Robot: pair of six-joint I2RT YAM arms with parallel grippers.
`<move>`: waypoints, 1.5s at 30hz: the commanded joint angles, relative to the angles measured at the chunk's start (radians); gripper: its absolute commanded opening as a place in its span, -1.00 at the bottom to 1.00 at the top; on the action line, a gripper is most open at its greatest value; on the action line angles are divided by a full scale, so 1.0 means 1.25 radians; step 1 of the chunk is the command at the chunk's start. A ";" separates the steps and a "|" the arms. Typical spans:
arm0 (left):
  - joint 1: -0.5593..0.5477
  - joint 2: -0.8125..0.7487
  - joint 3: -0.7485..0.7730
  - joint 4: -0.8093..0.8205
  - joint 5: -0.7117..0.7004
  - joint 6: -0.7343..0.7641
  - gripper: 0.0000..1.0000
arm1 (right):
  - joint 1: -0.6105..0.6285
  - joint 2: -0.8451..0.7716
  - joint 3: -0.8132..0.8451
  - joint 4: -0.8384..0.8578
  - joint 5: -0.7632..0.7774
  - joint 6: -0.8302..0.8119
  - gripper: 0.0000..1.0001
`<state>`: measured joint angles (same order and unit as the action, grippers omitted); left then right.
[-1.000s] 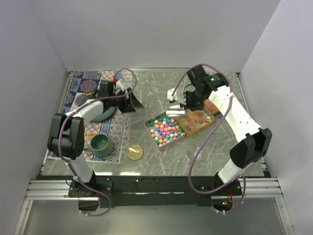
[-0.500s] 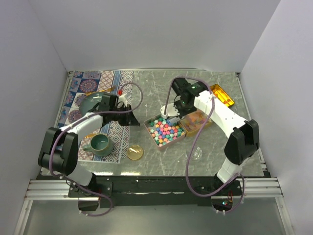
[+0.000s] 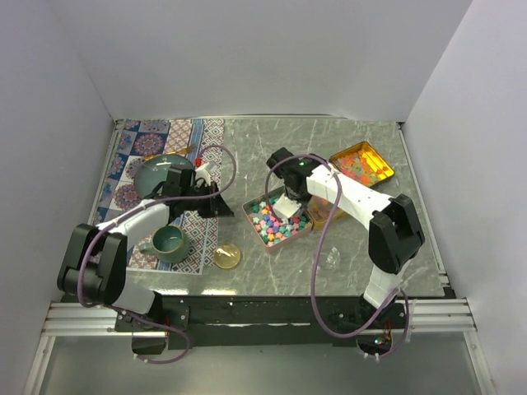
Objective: Pack the candies
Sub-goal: Scoop the fake candies from the storage box.
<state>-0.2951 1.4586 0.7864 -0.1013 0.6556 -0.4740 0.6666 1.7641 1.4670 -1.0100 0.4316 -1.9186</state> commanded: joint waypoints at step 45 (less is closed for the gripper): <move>0.000 0.181 0.081 0.033 0.099 -0.038 -0.98 | 0.104 0.059 -0.054 0.046 -0.361 0.437 -1.00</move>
<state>-0.2924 1.6691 0.8188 -0.0574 0.7265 -0.5282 0.8268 1.8851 1.3872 -0.9894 0.1768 -1.4006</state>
